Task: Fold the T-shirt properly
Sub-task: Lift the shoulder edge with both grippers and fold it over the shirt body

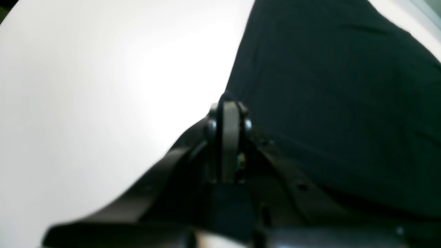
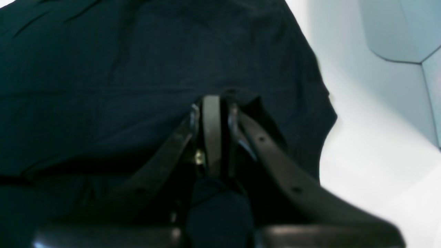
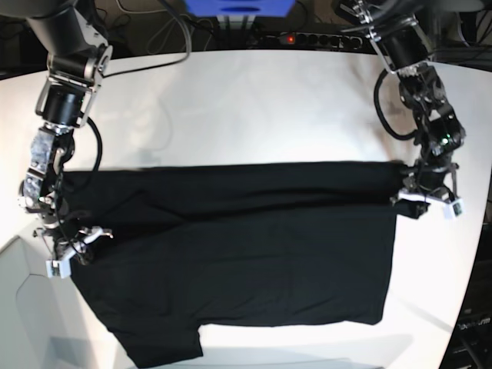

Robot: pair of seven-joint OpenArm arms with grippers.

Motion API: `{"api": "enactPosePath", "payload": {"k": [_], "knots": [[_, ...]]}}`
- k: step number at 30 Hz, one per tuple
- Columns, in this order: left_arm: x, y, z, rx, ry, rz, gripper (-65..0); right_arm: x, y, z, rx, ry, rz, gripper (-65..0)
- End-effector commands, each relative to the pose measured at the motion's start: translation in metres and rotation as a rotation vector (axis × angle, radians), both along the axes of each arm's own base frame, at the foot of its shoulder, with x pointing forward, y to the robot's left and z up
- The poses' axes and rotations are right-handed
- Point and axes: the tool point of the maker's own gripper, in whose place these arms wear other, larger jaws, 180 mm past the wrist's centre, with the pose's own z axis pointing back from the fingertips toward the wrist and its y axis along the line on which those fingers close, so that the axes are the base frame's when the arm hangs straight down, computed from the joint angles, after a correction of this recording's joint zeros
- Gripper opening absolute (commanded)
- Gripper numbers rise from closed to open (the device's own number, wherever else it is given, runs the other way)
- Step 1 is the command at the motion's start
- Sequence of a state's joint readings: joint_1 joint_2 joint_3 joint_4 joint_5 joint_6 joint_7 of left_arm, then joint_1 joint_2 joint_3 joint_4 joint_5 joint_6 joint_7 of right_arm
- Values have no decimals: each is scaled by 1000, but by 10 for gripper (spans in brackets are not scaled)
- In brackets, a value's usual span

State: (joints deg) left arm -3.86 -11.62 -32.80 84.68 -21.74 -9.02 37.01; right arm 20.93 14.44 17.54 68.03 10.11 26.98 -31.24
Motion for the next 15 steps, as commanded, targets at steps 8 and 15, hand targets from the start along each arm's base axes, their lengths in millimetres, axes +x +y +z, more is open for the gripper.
{"api": "enactPosePath", "payload": {"k": [8, 15], "knots": [[31, -1, 14, -31, -53, -8, -571, 10, -7, 23, -9, -61, -8, -487], [21, -6, 25, -1, -83, -17, -320, -1, -20, 31, -54, -81, -16, -299]]}}
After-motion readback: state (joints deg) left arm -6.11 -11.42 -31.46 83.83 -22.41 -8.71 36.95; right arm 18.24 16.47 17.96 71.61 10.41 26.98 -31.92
